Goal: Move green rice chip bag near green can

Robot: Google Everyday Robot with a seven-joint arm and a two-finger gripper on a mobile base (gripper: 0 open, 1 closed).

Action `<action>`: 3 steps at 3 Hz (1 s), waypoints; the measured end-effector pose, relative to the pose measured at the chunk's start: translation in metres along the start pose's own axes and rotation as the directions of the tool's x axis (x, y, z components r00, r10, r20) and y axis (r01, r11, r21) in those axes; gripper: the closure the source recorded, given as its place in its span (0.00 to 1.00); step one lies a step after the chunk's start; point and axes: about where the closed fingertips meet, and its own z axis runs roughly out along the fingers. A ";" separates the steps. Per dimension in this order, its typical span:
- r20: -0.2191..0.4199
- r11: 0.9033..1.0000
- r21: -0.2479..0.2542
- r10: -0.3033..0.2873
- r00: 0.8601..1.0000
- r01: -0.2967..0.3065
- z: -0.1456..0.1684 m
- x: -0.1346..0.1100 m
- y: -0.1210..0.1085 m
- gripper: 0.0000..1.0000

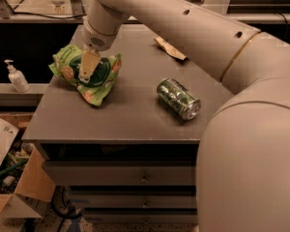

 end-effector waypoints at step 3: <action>0.021 0.994 0.110 0.008 1.000 -0.010 -0.050 0.006 -0.030 1.00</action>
Offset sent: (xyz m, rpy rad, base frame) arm 0.0266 -0.0564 0.0827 0.0581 -0.1571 -0.1040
